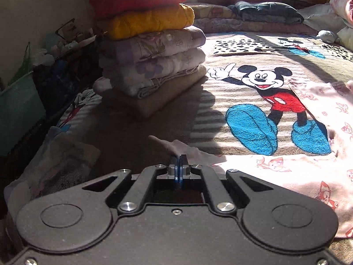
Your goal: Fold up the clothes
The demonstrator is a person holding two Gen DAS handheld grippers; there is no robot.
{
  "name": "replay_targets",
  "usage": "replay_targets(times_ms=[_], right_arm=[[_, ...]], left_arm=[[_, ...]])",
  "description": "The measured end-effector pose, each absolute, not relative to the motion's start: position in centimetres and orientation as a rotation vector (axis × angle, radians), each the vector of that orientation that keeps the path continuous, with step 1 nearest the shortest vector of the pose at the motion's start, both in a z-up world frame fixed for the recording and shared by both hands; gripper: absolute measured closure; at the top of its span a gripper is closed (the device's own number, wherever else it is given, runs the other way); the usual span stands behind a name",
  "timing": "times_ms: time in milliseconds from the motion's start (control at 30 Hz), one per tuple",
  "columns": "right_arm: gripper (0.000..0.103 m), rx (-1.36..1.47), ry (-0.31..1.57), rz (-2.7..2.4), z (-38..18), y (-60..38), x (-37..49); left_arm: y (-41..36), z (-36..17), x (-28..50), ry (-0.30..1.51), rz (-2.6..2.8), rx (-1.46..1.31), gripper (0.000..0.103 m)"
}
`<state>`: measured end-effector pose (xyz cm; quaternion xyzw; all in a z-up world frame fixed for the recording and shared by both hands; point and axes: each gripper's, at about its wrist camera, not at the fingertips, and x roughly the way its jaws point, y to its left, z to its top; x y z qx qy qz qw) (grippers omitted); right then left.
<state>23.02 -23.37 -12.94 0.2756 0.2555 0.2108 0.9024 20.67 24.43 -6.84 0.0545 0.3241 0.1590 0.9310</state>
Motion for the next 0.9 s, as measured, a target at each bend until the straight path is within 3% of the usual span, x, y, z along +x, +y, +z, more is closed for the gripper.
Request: replay_targets(times_ms=[133,300,567,800,833,900], right_arm=[[0.004,0.569,0.529,0.436,-12.9,-23.4,23.0],[0.004,0.568,0.530,0.437,-12.9,-23.4,23.0],[0.003,0.565,0.530,0.439,-12.9,-23.3,23.0],[0.002,0.559,0.532,0.445,-12.9,-23.2,23.2],[0.001,0.558,0.532,0.447,-12.9,-23.1,23.2],[0.001,0.557,0.532,0.449,-13.0,-23.1,23.2]], left_arm=[[26.1,-8.1,21.0,0.720,0.322,-0.010,0.102],[28.6,-8.0,20.6,0.727,0.370,-0.170,0.087],[30.5,-6.7,22.8,0.721,0.382,-0.167,0.087],[30.7,-8.5,26.8,0.842,0.254,-0.136,0.071],[30.7,-8.6,26.9,0.837,0.240,-0.136,0.073],[30.7,-8.6,26.9,0.824,0.193,-0.131,0.100]])
